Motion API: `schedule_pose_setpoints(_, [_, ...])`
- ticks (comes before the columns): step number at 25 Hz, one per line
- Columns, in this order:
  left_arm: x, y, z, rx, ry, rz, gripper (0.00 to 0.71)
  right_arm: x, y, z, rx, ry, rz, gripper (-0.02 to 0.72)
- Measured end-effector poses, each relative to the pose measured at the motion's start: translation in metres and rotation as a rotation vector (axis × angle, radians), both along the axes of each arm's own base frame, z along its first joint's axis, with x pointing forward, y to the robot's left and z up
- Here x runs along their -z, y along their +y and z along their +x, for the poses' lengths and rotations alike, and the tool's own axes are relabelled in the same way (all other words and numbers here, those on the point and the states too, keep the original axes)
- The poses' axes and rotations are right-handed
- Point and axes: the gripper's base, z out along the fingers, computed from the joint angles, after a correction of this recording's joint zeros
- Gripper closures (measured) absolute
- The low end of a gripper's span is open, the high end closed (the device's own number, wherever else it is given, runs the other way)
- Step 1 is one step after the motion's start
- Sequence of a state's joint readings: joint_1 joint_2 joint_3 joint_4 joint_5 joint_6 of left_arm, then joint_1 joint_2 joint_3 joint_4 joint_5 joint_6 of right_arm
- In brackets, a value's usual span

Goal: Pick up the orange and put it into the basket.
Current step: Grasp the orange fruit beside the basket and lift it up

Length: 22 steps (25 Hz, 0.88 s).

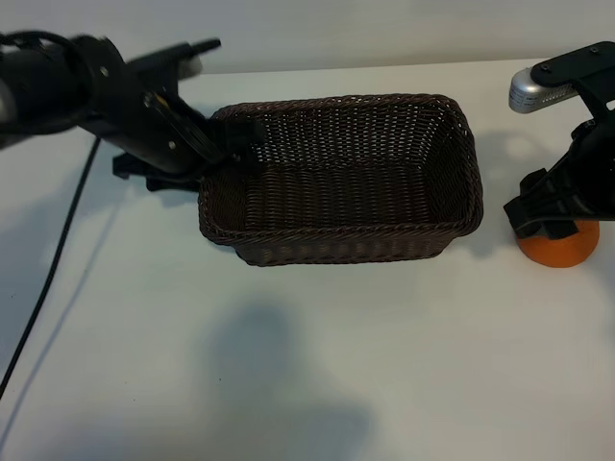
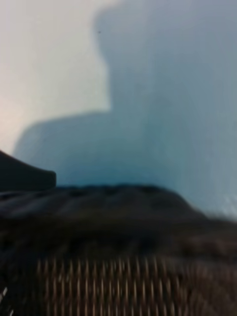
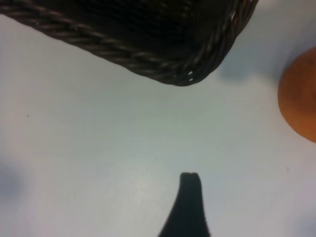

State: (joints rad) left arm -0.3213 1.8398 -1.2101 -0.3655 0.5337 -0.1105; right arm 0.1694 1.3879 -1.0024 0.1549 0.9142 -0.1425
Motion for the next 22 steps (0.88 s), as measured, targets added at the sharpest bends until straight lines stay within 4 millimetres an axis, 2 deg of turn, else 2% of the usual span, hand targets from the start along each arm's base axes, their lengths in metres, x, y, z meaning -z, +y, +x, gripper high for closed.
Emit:
schedule_pose_setpoints(8, [-0.049, 0.011, -0.017, 0.043, -0.064, 0.058, 0.058, 0.0, 0.0, 0.0, 0.0, 0.002, 0.0, 0.11])
schedule_pose_setpoints(13, [-0.076, 0.027, -0.025, 0.015, -0.132, 0.135, 0.069, 0.0, 0.0, 0.0, 0.0, 0.003, 0.0, 0.11])
schedule_pose_setpoints(17, [-0.1, 0.057, -0.03, -0.052, -0.164, 0.156, 0.077, 0.0, 0.0, 0.0, -0.001, 0.005, -0.001, 0.11])
schedule_pose_setpoints(22, [-0.123, 0.113, -0.045, -0.122, -0.154, 0.215, 0.088, 0.0, 0.0, 0.0, -0.001, 0.005, -0.001, 0.11])
